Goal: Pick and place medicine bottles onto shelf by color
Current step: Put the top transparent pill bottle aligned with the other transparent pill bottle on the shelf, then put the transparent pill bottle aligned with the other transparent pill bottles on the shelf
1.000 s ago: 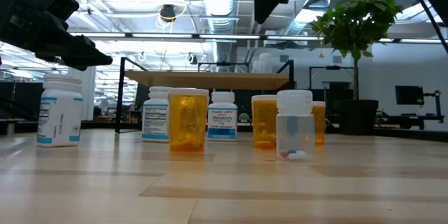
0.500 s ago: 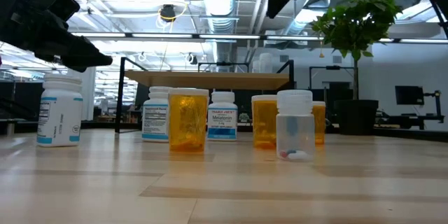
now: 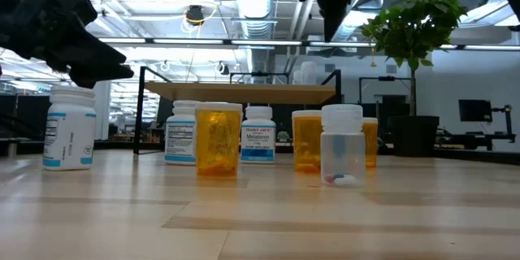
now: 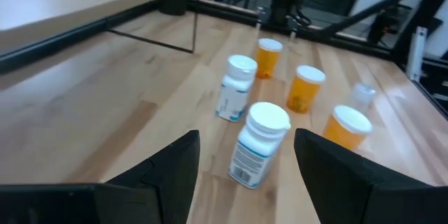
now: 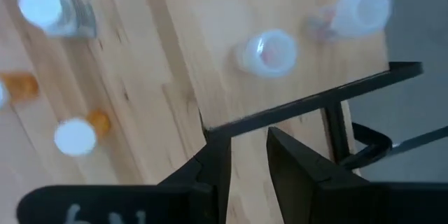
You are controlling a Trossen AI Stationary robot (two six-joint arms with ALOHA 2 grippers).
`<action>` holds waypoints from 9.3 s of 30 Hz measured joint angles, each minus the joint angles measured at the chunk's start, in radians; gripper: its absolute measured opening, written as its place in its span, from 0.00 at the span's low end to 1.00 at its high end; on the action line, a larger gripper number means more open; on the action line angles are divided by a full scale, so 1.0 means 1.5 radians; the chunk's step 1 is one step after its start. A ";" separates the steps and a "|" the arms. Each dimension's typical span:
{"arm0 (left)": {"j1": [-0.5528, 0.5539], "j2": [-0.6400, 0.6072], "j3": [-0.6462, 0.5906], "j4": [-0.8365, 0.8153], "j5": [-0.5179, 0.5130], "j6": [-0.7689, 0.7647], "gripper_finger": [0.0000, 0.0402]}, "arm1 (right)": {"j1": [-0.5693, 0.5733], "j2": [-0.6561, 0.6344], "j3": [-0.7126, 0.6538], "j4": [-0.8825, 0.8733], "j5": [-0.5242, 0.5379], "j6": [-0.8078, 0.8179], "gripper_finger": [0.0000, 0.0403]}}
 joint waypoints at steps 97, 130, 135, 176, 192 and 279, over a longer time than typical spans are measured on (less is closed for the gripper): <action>0.000 0.000 0.001 0.001 -0.056 -0.004 0.55 | 0.233 0.000 -0.088 0.077 -0.122 0.017 0.28; 0.000 0.000 0.001 -0.001 -0.019 0.062 0.55 | 0.459 0.000 -0.245 0.301 -0.050 0.460 0.65; 0.000 0.000 0.001 0.000 -0.018 0.059 0.55 | 0.496 0.001 -0.288 0.306 -0.042 0.506 0.63; 0.000 0.000 0.001 0.000 -0.019 0.058 0.55 | 0.556 0.001 -0.459 0.580 0.005 0.503 0.59; 0.000 0.000 0.001 -0.001 -0.019 0.058 0.55 | 0.553 0.013 -0.457 0.587 -0.004 0.470 0.67; 0.000 0.000 0.001 -0.001 -0.020 0.058 0.55 | 0.345 0.001 -0.100 0.167 0.063 0.392 0.30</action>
